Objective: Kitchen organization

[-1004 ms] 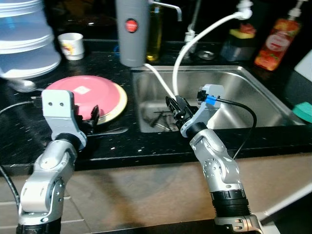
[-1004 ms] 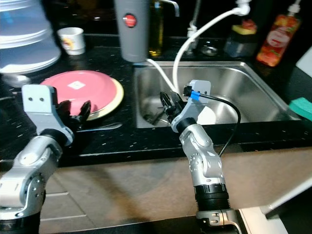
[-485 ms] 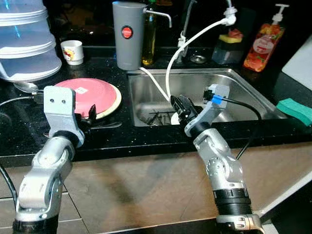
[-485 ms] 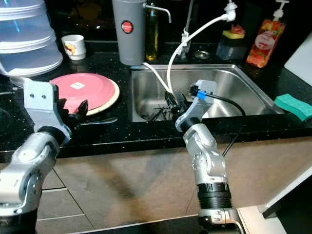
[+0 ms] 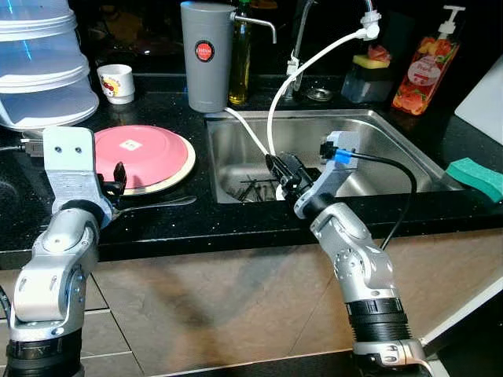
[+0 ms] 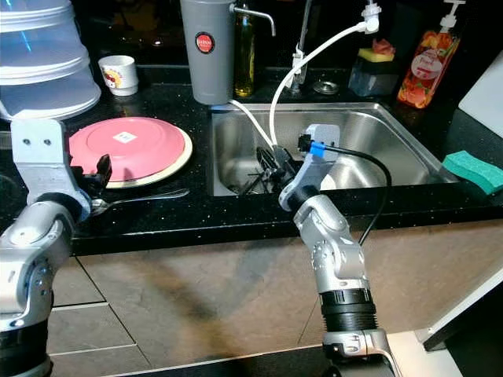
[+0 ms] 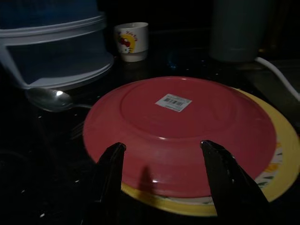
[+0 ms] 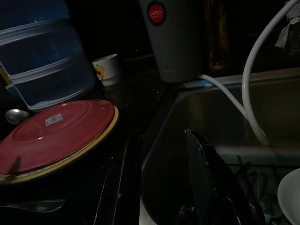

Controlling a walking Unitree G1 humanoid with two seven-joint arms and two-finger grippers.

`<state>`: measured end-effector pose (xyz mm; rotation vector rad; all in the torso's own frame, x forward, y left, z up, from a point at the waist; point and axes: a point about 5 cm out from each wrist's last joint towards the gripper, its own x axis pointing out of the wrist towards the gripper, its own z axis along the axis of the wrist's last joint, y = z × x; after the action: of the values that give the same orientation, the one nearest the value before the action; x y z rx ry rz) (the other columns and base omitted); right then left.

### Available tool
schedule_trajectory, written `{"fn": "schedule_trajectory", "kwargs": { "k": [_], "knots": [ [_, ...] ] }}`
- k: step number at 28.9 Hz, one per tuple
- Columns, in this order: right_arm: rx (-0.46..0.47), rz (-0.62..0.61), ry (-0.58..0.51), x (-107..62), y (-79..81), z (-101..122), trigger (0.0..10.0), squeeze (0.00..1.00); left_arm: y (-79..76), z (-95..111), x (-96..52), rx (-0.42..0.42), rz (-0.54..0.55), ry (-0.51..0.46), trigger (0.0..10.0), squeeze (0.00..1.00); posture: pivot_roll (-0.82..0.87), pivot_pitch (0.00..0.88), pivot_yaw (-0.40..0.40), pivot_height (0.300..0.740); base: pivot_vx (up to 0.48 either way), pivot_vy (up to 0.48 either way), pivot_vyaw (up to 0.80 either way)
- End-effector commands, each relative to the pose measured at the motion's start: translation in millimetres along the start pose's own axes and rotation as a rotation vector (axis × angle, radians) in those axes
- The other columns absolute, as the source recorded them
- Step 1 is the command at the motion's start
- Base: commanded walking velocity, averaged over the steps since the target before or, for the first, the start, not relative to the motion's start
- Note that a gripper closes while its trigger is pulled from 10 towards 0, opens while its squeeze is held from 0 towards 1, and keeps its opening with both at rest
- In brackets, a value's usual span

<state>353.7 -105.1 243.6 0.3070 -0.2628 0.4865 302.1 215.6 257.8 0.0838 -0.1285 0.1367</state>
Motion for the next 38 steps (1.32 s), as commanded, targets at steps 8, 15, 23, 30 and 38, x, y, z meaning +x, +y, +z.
{"fn": "schedule_trajectory", "kwargs": {
  "k": [8,15,23,30,38],
  "knots": [
    [0.045,0.016,0.025,-0.7,6.3,-8.2,10.0,0.0,-1.3,3.1,-1.3,0.088,-0.034,-0.034,10.0,0.0,0.09,0.049,-0.024,0.74,0.0,0.0,0.0],
    [0.045,0.022,0.026,-0.4,6.5,-7.4,10.0,0.0,-1.6,6.5,-2.8,0.074,-0.041,-0.054,10.0,0.0,0.09,0.056,-0.026,0.74,0.304,0.0,0.0],
    [0.049,0.026,0.03,-0.5,8.1,-8.7,10.0,0.0,-3.9,7.7,-3.4,0.069,-0.055,-0.065,10.0,0.0,0.09,0.062,-0.026,0.74,0.376,0.0,0.0],
    [0.05,0.028,0.031,-0.5,8.5,-9.3,10.0,0.0,-4.4,8.8,-3.5,0.067,-0.059,-0.069,10.0,0.0,0.09,0.064,-0.026,0.74,0.378,0.0,0.0],
    [0.052,0.029,0.033,-0.4,8.6,-9.7,10.0,0.0,-5.2,9.8,-3.5,0.064,-0.061,-0.074,10.0,0.0,0.09,0.065,-0.026,0.74,0.364,0.0,0.0]
  ]
}}
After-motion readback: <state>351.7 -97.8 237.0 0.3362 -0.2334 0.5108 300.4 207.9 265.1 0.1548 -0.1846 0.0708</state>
